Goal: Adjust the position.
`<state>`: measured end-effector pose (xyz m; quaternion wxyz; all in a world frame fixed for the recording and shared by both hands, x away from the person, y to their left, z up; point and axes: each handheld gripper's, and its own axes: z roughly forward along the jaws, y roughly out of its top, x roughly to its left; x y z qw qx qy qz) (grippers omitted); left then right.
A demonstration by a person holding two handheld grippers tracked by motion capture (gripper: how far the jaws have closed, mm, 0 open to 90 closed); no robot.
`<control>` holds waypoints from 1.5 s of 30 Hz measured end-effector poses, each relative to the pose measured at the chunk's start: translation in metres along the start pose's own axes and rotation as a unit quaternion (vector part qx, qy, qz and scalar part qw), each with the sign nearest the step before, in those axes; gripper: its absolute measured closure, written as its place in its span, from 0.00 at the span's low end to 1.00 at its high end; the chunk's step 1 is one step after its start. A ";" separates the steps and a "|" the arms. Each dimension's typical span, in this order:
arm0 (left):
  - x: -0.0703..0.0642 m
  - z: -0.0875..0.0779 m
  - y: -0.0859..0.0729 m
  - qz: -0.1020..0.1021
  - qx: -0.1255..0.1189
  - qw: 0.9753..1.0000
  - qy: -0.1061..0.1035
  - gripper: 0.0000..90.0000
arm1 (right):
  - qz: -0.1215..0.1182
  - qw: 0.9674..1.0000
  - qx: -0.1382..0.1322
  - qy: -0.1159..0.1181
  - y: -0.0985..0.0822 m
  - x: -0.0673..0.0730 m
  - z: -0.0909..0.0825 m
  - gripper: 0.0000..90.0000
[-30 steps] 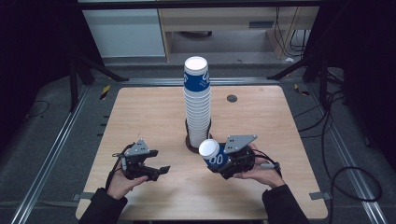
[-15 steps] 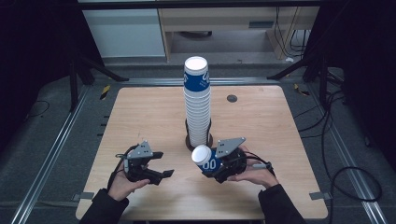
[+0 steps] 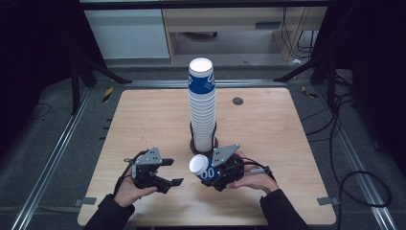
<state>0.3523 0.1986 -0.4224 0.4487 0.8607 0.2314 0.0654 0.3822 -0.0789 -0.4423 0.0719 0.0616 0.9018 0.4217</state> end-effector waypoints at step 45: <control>-0.013 0.032 0.019 0.016 0.058 0.997 -0.052 0.29 | -0.047 0.998 0.027 0.040 0.014 0.016 0.034 0.23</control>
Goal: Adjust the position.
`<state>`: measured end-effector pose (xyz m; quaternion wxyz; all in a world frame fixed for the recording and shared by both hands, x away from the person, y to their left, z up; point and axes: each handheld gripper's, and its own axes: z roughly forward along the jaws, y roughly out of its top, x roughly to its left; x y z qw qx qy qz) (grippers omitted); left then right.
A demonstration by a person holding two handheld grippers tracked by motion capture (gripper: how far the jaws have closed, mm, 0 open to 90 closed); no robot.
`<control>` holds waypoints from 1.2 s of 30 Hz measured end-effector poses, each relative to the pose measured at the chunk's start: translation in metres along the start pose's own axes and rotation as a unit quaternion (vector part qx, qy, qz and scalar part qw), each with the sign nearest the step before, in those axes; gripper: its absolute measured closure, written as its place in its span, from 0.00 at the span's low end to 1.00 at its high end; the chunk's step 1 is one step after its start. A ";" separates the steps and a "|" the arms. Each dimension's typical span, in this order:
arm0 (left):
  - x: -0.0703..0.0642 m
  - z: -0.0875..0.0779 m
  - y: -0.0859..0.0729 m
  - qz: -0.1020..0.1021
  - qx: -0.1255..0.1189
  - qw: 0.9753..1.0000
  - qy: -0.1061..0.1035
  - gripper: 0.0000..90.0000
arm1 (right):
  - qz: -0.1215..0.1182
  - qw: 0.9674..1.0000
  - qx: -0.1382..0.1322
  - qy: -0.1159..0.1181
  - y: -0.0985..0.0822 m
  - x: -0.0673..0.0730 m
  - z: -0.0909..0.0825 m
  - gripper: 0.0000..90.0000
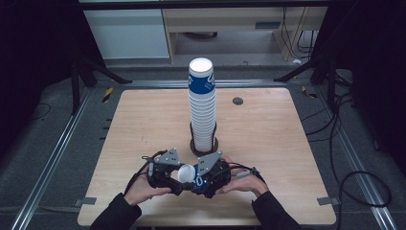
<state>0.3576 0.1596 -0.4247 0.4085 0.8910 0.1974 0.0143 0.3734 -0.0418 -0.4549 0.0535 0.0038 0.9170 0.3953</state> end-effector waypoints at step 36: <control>0.022 -0.044 -0.008 -0.036 -0.101 0.994 0.031 0.30 | 0.084 0.993 -0.068 -0.036 -0.017 -0.018 -0.042 0.09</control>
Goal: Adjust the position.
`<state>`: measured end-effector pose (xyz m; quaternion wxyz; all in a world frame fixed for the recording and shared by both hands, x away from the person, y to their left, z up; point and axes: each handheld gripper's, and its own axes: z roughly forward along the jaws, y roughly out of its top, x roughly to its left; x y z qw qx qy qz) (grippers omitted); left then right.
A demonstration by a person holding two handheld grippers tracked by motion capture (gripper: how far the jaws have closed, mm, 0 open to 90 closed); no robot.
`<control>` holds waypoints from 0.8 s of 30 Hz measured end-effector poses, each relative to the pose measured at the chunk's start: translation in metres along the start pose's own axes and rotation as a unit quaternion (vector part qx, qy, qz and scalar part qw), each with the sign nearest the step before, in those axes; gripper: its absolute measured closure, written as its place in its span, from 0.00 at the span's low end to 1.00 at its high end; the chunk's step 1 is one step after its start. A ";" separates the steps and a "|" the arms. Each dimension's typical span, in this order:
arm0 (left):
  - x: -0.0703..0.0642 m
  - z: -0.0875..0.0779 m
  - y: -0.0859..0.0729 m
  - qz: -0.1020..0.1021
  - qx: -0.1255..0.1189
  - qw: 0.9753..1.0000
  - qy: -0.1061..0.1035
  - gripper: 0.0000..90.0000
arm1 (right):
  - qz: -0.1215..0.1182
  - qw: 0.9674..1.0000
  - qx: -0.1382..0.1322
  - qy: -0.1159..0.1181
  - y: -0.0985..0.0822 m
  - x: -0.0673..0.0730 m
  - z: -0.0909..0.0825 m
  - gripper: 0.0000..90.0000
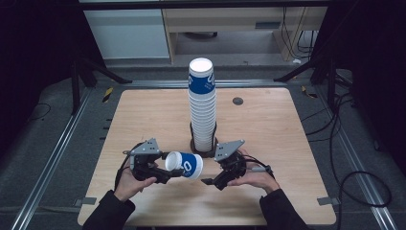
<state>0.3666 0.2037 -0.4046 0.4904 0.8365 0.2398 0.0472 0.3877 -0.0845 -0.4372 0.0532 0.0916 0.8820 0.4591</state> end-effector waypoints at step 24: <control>-0.015 0.009 0.001 0.010 -0.046 0.996 -0.072 0.30 | 0.011 0.997 -0.051 0.054 0.006 0.007 0.015 0.10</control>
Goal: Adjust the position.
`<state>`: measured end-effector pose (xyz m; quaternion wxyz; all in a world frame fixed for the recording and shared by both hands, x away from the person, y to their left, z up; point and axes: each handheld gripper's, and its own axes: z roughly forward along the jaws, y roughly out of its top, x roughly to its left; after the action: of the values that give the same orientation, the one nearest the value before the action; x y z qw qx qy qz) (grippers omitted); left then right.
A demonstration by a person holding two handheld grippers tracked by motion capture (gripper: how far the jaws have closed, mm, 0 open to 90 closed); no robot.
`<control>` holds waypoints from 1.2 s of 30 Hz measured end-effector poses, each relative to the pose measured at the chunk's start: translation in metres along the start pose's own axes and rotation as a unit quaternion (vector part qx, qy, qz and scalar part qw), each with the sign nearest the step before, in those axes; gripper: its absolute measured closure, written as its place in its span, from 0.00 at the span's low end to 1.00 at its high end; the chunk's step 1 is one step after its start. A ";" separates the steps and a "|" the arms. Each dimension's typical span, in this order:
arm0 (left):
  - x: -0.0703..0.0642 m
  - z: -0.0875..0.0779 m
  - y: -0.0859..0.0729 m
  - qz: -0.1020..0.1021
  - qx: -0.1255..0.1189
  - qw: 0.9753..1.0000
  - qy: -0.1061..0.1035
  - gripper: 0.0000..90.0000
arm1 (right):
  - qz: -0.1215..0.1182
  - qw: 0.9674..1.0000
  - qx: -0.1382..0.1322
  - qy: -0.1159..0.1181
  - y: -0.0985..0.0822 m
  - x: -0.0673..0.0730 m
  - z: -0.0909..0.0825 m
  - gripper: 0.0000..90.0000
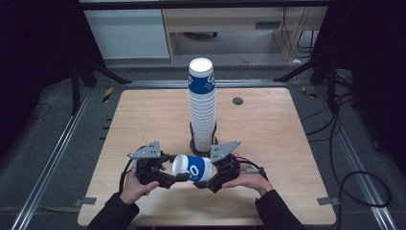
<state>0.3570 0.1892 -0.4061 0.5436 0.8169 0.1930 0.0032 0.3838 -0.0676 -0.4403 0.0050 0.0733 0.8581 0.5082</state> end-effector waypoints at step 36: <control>0.005 0.024 -0.015 0.036 0.175 0.984 -0.007 0.19 | -0.059 0.993 0.104 -0.009 -0.008 0.008 0.017 0.16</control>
<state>0.3620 0.1747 -0.4297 0.3932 0.9058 0.1572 -0.0167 0.3765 -0.0554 -0.4551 0.0352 0.0277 0.9092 0.4140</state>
